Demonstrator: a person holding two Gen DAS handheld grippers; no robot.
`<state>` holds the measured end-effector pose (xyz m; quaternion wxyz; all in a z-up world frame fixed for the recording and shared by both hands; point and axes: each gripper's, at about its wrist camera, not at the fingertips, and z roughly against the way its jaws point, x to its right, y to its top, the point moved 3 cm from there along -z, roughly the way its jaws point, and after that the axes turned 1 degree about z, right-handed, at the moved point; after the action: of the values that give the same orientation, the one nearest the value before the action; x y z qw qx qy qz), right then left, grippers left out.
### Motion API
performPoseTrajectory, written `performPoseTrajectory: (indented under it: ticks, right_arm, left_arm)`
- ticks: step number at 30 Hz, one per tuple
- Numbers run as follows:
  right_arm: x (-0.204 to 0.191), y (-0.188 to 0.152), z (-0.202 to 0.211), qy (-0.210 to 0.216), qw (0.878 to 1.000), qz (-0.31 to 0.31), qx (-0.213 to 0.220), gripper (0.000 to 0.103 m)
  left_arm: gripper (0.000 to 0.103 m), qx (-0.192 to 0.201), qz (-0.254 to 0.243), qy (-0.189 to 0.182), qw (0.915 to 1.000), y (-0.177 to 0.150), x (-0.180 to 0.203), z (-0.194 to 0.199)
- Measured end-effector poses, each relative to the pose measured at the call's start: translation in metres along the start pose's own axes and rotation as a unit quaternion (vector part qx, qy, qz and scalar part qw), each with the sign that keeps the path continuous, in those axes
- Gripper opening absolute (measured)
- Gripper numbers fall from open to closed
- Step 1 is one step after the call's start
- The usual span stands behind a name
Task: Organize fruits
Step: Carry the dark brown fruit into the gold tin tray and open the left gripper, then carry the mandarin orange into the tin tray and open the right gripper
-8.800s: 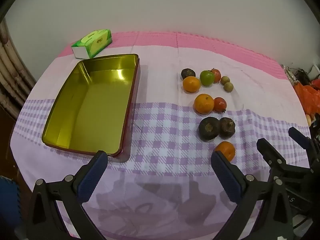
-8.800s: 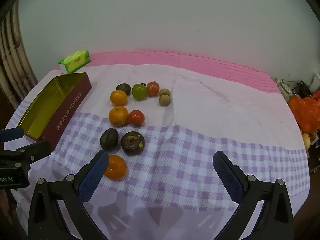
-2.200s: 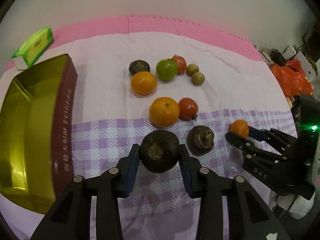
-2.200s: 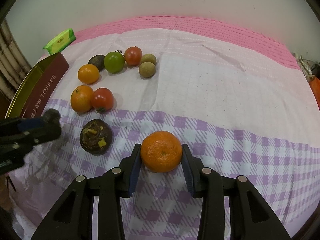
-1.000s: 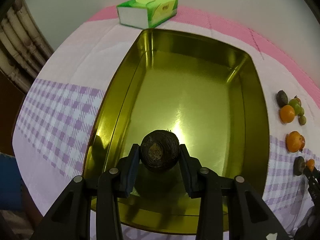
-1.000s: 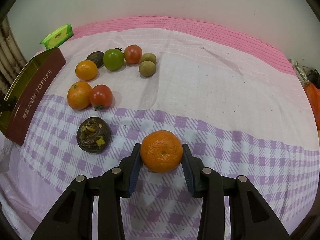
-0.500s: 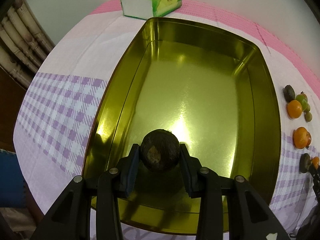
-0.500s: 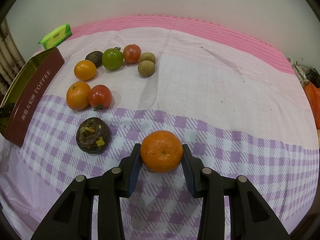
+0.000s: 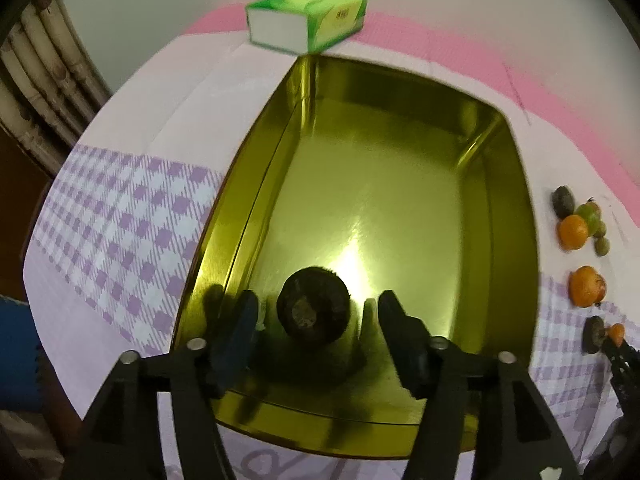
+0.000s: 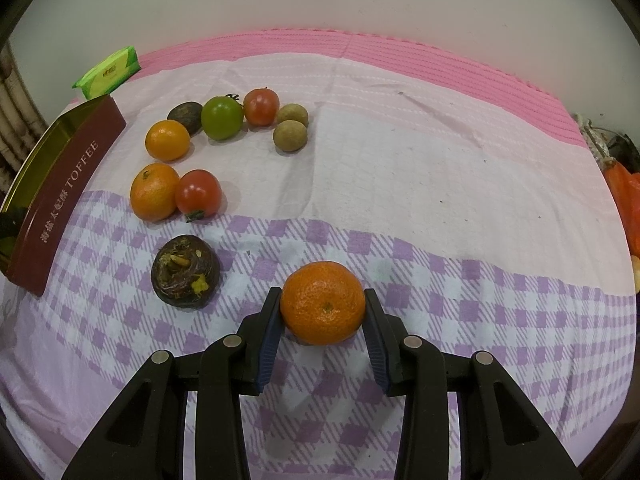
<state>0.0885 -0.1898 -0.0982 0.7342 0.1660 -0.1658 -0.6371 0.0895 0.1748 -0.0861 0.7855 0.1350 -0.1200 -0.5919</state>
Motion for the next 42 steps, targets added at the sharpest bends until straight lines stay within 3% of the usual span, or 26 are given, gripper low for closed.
performPoseTrajectory:
  ticks: [5, 10, 13, 23, 29, 35, 42]
  right_arm:
    - [0.0, 0.002, 0.006, -0.011, 1.0, 0.002, 0.002, 0.04]
    - [-0.009, 0.014, 0.025, -0.016, 0.999, 0.017, 0.024, 0.04]
    - [-0.028, 0.032, 0.039, 0.003, 0.998, 0.035, 0.043, 0.04]
    - [-0.145, 0.074, 0.056, 0.145, 0.981, 0.115, 0.053, 0.04]
    - [-0.224, 0.084, 0.054, 0.171, 0.966, 0.185, 0.054, 0.04]
    - [-0.275, 0.087, 0.034, 0.179, 0.957, 0.226, 0.034, 0.04]
    - [-0.295, 0.083, 0.007, 0.169, 0.954, 0.246, 0.005, 0.04]
  left_arm:
    - [0.074, 0.04, -0.001, -0.018, 0.999, 0.005, -0.002, 0.024]
    - [0.091, 0.078, 0.016, -0.016, 0.9967, 0.01, -0.011, 0.045]
    - [0.096, 0.101, 0.031, -0.006, 0.9944, 0.011, -0.019, 0.058]
    - [0.102, 0.114, 0.118, 0.01, 0.9864, -0.006, -0.079, 0.079]
    - [0.102, 0.112, 0.167, 0.051, 0.9781, -0.007, -0.104, 0.072]
    - [0.102, 0.114, 0.162, 0.036, 0.9794, -0.006, -0.101, 0.07]
    - [0.102, 0.113, 0.16, 0.03, 0.9802, -0.006, -0.1, 0.068]
